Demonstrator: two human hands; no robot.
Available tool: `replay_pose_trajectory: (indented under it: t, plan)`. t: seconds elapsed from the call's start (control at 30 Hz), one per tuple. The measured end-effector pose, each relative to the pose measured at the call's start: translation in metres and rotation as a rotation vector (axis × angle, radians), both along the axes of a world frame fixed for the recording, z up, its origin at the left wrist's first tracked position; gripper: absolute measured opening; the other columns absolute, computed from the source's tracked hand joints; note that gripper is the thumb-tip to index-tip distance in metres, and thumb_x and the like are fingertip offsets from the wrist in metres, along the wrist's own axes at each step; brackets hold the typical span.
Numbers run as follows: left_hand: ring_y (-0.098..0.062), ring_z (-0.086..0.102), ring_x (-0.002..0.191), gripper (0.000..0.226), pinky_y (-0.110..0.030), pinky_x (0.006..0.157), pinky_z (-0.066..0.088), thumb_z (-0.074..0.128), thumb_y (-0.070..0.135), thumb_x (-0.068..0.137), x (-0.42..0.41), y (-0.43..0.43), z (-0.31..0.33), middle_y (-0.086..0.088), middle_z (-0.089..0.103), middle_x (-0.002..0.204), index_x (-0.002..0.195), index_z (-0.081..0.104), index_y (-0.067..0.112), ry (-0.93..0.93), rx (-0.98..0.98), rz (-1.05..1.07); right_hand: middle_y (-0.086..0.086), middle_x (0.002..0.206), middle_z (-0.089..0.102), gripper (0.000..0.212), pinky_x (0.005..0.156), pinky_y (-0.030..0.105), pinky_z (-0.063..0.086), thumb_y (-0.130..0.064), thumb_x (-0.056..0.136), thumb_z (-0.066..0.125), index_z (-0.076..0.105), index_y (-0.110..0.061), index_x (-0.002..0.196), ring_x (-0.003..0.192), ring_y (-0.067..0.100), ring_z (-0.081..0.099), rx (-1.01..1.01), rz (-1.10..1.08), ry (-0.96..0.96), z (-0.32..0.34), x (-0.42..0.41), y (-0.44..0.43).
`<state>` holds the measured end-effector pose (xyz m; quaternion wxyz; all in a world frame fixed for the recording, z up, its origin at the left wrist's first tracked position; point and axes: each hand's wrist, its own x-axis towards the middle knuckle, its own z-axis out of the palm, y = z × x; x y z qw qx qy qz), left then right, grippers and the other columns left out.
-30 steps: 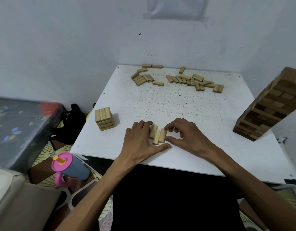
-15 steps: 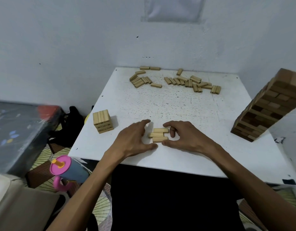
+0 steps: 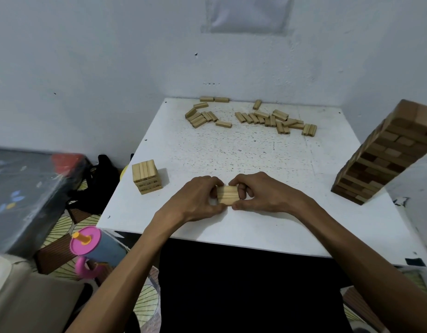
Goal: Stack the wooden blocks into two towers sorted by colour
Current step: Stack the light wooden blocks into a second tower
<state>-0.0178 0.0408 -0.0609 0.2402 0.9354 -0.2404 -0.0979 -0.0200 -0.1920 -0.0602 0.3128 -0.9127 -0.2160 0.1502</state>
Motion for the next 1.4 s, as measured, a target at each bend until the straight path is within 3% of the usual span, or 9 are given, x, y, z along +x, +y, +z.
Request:
replay_pose_trajectory:
  t: [0.23, 0.4, 0.57, 0.7, 0.83, 0.97, 1.1, 1.27, 1.4]
  plan:
    - [-0.015, 0.056, 0.084, 0.042, -0.026, 0.071, 0.038, 0.074, 0.035, 0.086, 0.001, -0.001, -0.002, 0.008, 0.062, 0.092, 0.123, 0.066, 0.016, -0.026, -0.015, -0.022, -0.008, 0.09, 0.069, 0.052, 0.072, 0.021, 0.045, -0.036, 0.087, 0.082, 0.061, -0.022, 0.132, 0.079, -0.007, 0.055, -0.01, -0.015, 0.031, 0.004, 0.002, 0.002]
    - [-0.015, 0.055, 0.084, 0.042, -0.026, 0.071, 0.037, 0.073, 0.034, 0.089, 0.0, -0.001, -0.002, 0.008, 0.061, 0.093, 0.126, 0.065, 0.015, -0.029, -0.002, -0.032, -0.007, 0.089, 0.07, 0.052, 0.073, 0.023, 0.049, -0.034, 0.087, 0.082, 0.061, -0.021, 0.133, 0.076, -0.001, 0.058, -0.027, -0.02, 0.03, 0.006, 0.001, 0.004]
    - [-0.015, 0.05, 0.111, 0.058, -0.035, 0.088, 0.047, 0.076, 0.046, 0.085, -0.002, 0.005, -0.003, 0.004, 0.057, 0.114, 0.137, 0.06, 0.027, -0.123, 0.021, -0.018, -0.006, 0.088, 0.07, 0.051, 0.076, 0.028, 0.05, -0.033, 0.086, 0.083, 0.063, -0.02, 0.131, 0.075, -0.001, 0.058, -0.015, -0.022, 0.022, 0.007, -0.001, 0.004]
    - [-0.013, 0.049, 0.106, 0.041, -0.039, 0.088, 0.048, 0.072, 0.049, 0.08, -0.008, 0.009, -0.008, 0.013, 0.064, 0.116, 0.116, 0.065, 0.03, -0.209, -0.096, -0.048, -0.008, 0.094, 0.063, 0.05, 0.077, 0.03, 0.05, -0.036, 0.085, 0.084, 0.065, -0.021, 0.129, 0.078, 0.004, 0.055, -0.02, -0.021, -0.03, 0.006, -0.002, 0.003]
    - [-0.013, 0.053, 0.104, 0.032, -0.035, 0.09, 0.047, 0.069, 0.047, 0.08, -0.012, 0.011, -0.015, 0.017, 0.066, 0.113, 0.106, 0.068, 0.029, -0.231, -0.194, -0.071, -0.011, 0.117, 0.05, 0.054, 0.079, 0.016, 0.04, -0.046, 0.083, 0.083, 0.067, -0.025, 0.129, 0.095, 0.004, 0.052, -0.023, -0.028, -0.15, 0.0, -0.006, -0.001]
    - [-0.016, 0.052, 0.101, 0.031, -0.032, 0.088, 0.047, 0.077, 0.039, 0.077, -0.013, 0.01, -0.018, 0.012, 0.064, 0.109, 0.103, 0.066, 0.025, -0.271, -0.248, -0.085, -0.013, 0.127, 0.058, 0.053, 0.092, 0.02, 0.044, -0.045, 0.084, 0.083, 0.068, -0.023, 0.13, 0.111, 0.003, 0.053, 0.06, 0.022, -0.259, -0.009, -0.012, -0.003]
    - [-0.016, 0.052, 0.1, 0.032, -0.029, 0.086, 0.046, 0.075, 0.04, 0.075, -0.012, 0.013, -0.012, 0.012, 0.064, 0.106, 0.101, 0.065, 0.024, -0.275, -0.295, -0.083, -0.011, 0.119, 0.067, 0.049, 0.077, 0.009, 0.039, -0.032, 0.084, 0.085, 0.07, -0.021, 0.13, 0.102, -0.001, 0.056, 0.186, 0.011, -0.345, -0.013, -0.015, -0.003]
    - [-0.016, 0.052, 0.101, 0.033, -0.03, 0.087, 0.046, 0.079, 0.037, 0.075, -0.013, 0.025, -0.002, 0.013, 0.063, 0.105, 0.103, 0.065, 0.027, -0.285, -0.297, -0.07, -0.013, 0.113, 0.068, 0.033, 0.067, 0.034, 0.05, -0.03, 0.085, 0.082, 0.07, -0.023, 0.115, 0.1, 0.015, 0.061, 0.257, 0.097, -0.427, -0.004, -0.01, 0.004]
    - [-0.015, 0.053, 0.1, 0.032, -0.028, 0.085, 0.045, 0.081, 0.036, 0.076, -0.013, 0.04, 0.009, 0.013, 0.064, 0.104, 0.103, 0.066, 0.027, -0.319, -0.297, -0.051, -0.013, 0.116, 0.07, 0.031, 0.069, 0.034, 0.051, -0.026, 0.085, 0.084, 0.071, -0.022, 0.113, 0.098, 0.013, 0.062, 0.286, 0.13, -0.455, 0.002, -0.002, 0.014]
